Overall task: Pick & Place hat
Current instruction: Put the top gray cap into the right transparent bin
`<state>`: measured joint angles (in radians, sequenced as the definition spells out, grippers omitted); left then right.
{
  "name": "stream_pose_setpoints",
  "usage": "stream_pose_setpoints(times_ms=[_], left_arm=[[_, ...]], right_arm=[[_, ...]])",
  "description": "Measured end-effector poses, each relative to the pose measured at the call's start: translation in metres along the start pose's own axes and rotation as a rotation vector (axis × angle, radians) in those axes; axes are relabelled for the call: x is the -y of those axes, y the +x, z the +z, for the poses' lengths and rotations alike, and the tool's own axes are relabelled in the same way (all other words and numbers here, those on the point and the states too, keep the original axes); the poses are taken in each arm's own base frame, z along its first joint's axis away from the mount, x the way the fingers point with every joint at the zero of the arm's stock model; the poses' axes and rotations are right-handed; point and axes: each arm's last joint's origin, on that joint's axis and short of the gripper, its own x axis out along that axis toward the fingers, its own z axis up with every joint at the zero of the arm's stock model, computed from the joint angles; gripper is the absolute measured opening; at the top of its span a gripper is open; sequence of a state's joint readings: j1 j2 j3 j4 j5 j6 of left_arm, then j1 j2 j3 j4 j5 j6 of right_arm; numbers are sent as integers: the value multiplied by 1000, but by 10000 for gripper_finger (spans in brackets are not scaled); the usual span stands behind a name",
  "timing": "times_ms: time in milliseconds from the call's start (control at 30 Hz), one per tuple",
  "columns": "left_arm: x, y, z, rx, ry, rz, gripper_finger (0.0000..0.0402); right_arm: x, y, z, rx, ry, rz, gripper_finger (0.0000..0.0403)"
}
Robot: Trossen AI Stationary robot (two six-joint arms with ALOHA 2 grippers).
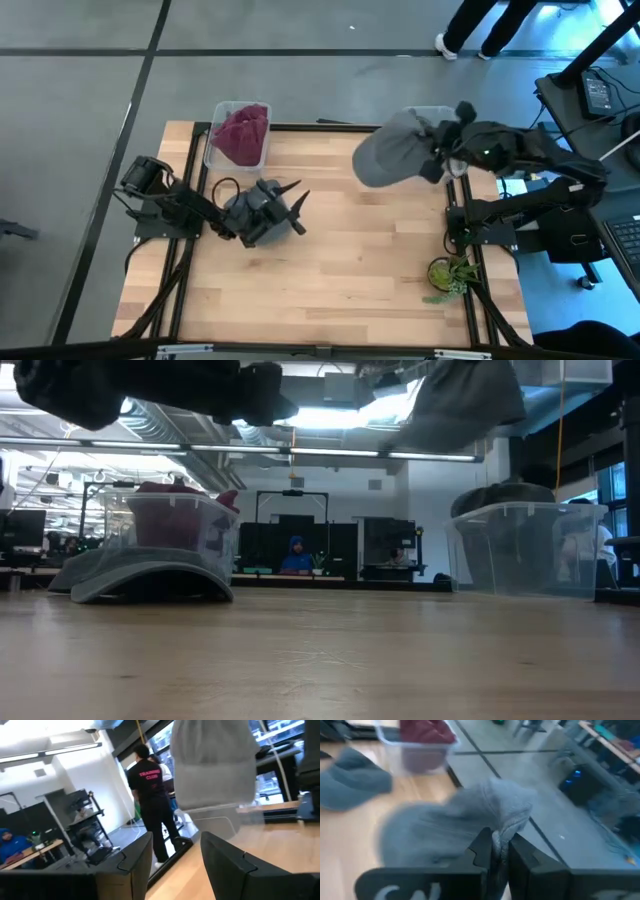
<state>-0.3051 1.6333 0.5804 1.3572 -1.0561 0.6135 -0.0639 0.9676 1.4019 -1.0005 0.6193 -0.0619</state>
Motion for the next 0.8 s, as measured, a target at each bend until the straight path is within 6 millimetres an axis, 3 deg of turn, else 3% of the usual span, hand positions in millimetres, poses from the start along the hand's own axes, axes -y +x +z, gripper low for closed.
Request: stream_pose_setpoints(times_ms=[200,400,800], left_arm=[[-5,8,-3,-16,6,38,166],[-8,13,-5,-23,8,57,162],[-9,14,-5,-25,0,62,165]], right_arm=[[14,-17,-2,-68,-98,-73,31],[21,-20,-9,-155,-223,-253,31],[9,-3,-40,-327,-332,-356,31]])
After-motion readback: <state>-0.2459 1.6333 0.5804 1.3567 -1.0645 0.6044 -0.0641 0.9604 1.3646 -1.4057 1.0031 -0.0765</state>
